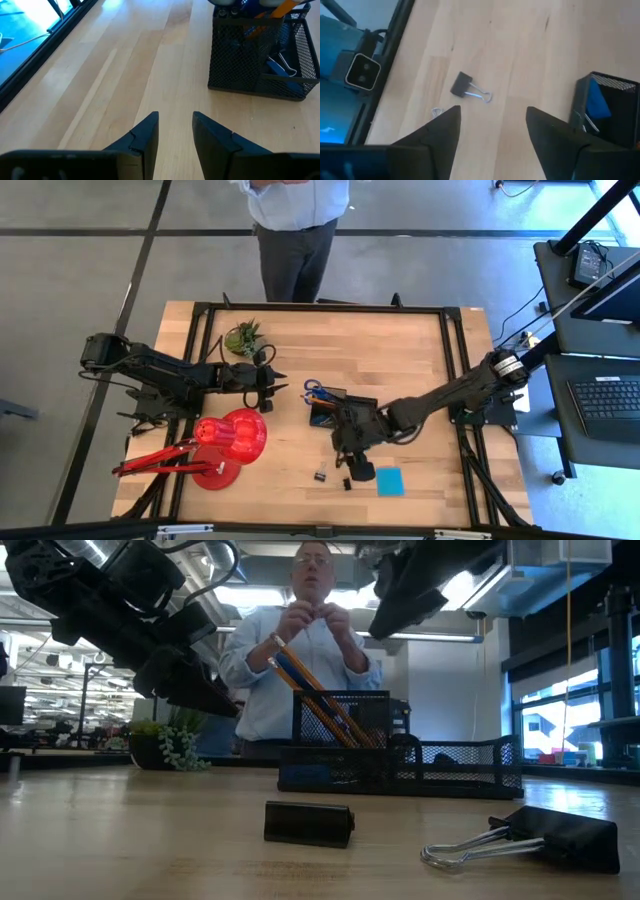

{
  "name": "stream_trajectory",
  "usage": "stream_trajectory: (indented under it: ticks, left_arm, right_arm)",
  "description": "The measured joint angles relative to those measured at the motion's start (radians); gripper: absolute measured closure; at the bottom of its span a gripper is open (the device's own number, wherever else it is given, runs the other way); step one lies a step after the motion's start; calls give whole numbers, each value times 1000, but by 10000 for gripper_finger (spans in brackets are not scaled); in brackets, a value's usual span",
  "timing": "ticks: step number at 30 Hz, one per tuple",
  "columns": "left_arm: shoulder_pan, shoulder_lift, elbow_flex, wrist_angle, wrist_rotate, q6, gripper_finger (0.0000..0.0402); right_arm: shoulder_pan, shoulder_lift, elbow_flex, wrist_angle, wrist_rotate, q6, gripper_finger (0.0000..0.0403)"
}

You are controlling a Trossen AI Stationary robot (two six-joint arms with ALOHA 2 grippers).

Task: Pick and place office supplies into organizer
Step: Put the right black binder clip into the black desk organizer

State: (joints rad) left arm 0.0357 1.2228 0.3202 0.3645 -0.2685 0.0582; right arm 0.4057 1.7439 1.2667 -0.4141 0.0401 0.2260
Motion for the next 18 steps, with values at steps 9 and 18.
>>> stream_trajectory:
  ticks: [9,18]
  left_arm:
    - [0,0,0,-2,0,0,288]
    - [0,0,0,-2,0,8,288]
  right_arm:
    - [85,1,0,51,76,74,194]
    - [136,1,0,76,152,85,195]
